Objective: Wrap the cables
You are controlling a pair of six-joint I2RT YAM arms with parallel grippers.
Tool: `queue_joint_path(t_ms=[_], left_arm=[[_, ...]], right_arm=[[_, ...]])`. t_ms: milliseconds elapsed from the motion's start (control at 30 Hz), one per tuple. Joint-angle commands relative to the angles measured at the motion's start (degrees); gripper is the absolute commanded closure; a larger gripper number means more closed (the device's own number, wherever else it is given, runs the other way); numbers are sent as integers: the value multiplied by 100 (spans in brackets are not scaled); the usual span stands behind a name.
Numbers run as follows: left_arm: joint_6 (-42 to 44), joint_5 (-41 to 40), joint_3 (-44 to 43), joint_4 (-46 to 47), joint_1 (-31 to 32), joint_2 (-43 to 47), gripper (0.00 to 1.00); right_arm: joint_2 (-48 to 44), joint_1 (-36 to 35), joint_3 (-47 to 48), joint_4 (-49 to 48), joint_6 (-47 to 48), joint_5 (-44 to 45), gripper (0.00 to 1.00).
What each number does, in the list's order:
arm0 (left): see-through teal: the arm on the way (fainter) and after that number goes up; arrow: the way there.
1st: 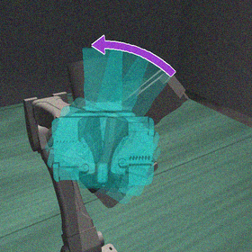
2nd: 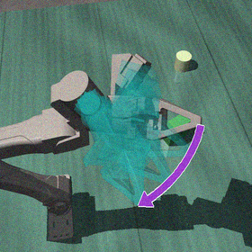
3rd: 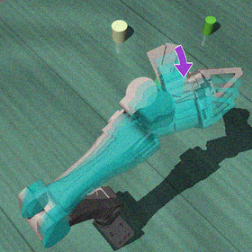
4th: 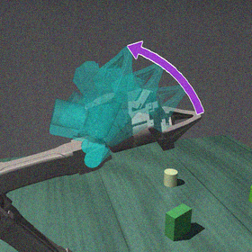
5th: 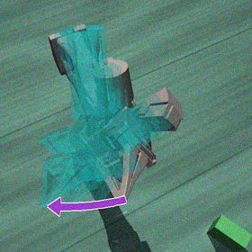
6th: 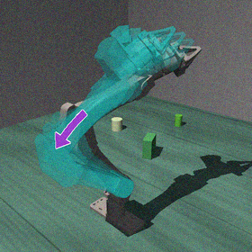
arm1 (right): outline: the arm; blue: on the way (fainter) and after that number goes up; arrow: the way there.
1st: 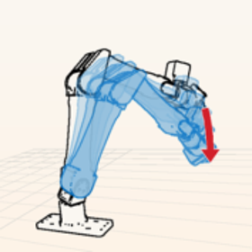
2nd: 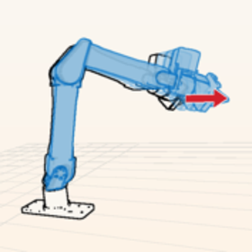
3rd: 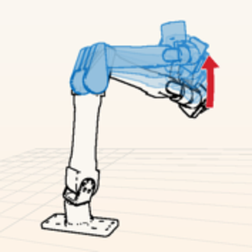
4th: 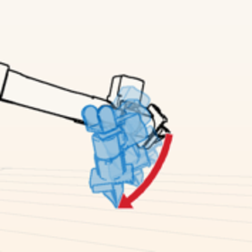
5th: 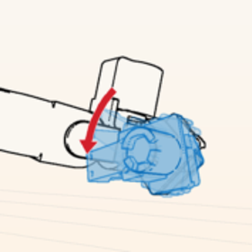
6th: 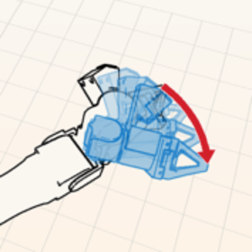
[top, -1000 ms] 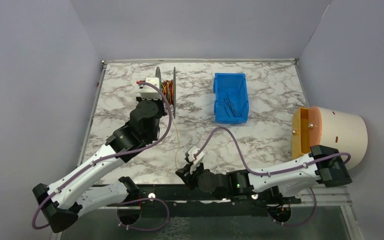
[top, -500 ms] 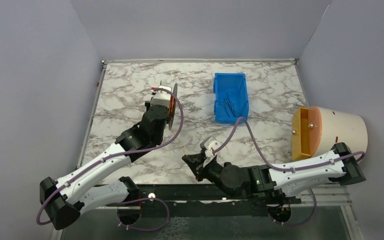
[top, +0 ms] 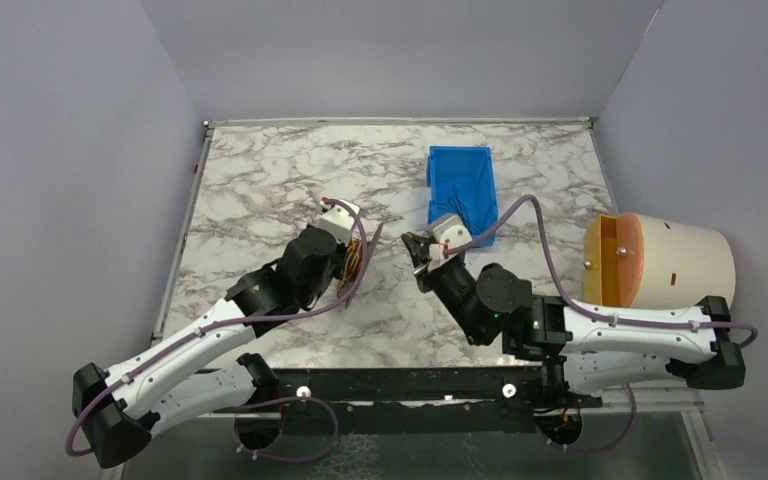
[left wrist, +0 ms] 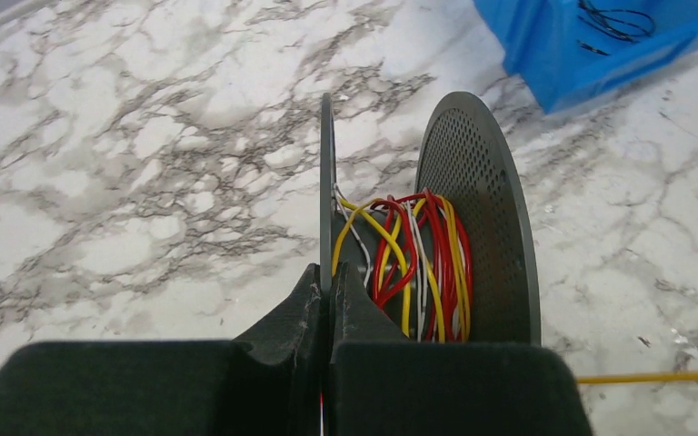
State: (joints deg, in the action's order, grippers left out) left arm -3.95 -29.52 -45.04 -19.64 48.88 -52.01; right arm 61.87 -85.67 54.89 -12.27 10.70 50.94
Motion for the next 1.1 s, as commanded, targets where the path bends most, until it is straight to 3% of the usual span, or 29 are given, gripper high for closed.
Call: queue_joint_path(t_ms=[0,300,600,1067], left_arm=[[159,1029,190,-54,28,320,100],[221,2276,106,-442,112,710,100],[17,3078,-146,-830,112,1506,100],[-831,3198,-924,-797,106,1966,100]], right_arm=[[-154,708,464,277,459,-530,99],[95,2162,691,1616,65,-1793,99],[-451,3160,-500,1851,-949,-2470,99],[-1051,3416,-2843,1009,-2510,-3579,99]])
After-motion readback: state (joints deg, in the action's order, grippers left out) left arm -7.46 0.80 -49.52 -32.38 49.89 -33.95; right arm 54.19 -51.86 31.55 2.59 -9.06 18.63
